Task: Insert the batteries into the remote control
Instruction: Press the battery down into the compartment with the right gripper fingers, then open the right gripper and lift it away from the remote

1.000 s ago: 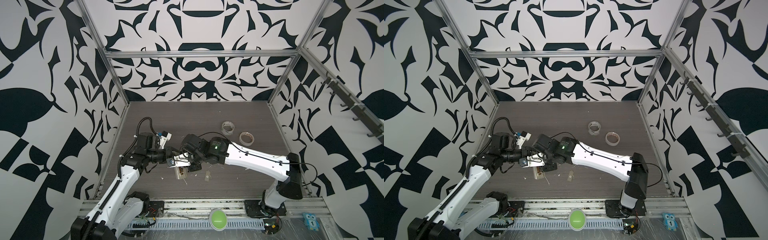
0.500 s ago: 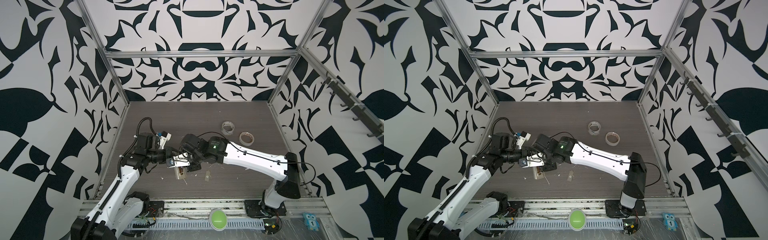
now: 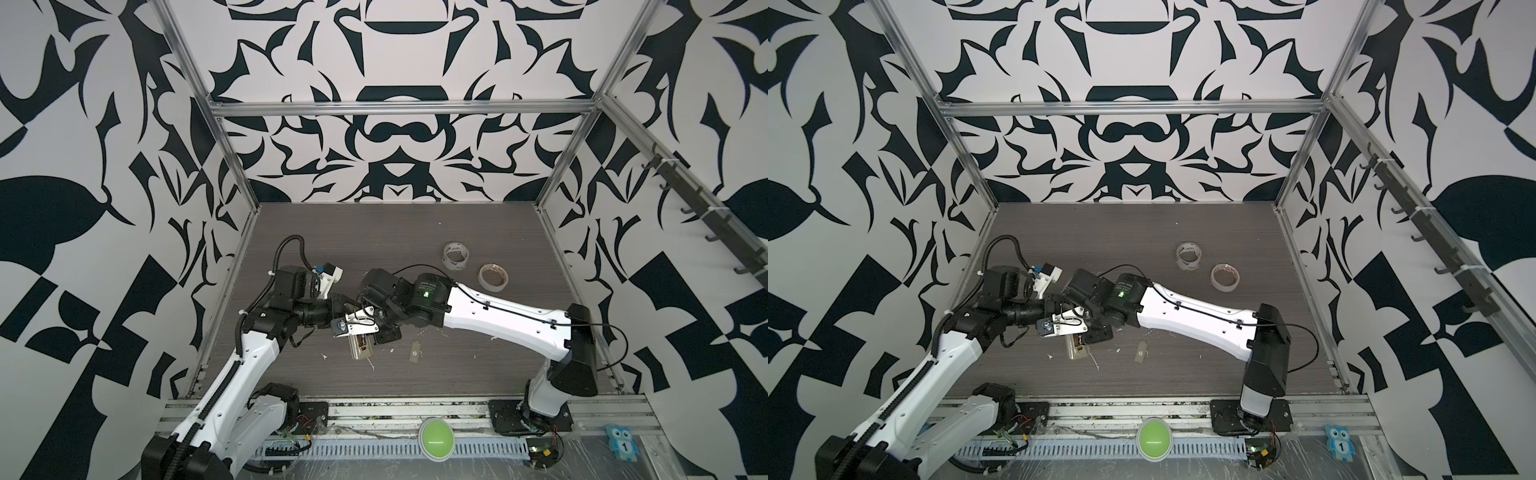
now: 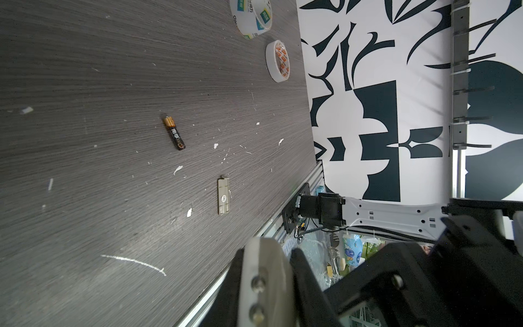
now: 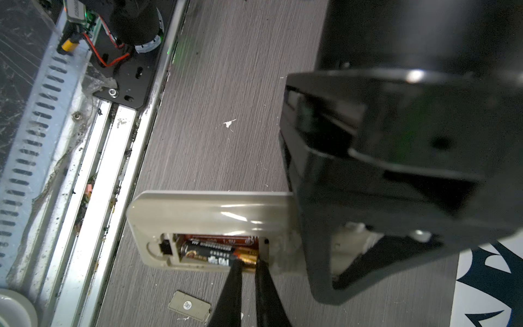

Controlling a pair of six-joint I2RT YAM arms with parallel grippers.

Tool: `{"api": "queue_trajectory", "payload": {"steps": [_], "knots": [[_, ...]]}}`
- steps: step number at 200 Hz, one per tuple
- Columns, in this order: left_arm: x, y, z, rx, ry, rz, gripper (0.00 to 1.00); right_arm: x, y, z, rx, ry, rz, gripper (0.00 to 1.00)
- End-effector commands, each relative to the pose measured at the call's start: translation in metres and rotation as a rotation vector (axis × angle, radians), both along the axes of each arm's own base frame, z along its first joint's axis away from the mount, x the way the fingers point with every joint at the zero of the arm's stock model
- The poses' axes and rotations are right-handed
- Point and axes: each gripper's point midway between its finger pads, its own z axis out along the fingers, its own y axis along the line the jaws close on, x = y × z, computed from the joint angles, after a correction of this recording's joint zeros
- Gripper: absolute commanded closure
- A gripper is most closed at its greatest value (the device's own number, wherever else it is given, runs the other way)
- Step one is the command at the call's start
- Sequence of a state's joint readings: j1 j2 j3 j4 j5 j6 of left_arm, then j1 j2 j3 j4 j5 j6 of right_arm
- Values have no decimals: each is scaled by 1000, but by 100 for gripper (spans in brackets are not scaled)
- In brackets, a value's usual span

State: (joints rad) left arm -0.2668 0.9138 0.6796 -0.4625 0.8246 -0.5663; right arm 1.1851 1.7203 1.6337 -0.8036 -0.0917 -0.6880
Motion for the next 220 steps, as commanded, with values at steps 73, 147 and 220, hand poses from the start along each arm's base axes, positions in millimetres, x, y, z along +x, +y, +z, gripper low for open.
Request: {"api": "queue_trajectory", "payload": {"steps": [73,147,220], "knots": [[-5,-5,22,-64,-57,-35,100,-6,-2,-21,-61,3,-5,95],[-5,-5,22,-72,-55,-28,100,1,5,-32,-22,-11,-112,98],[-4,-4,21,-62,-59,-19,100,12,-4,-15,19,-71,-193,94]]}}
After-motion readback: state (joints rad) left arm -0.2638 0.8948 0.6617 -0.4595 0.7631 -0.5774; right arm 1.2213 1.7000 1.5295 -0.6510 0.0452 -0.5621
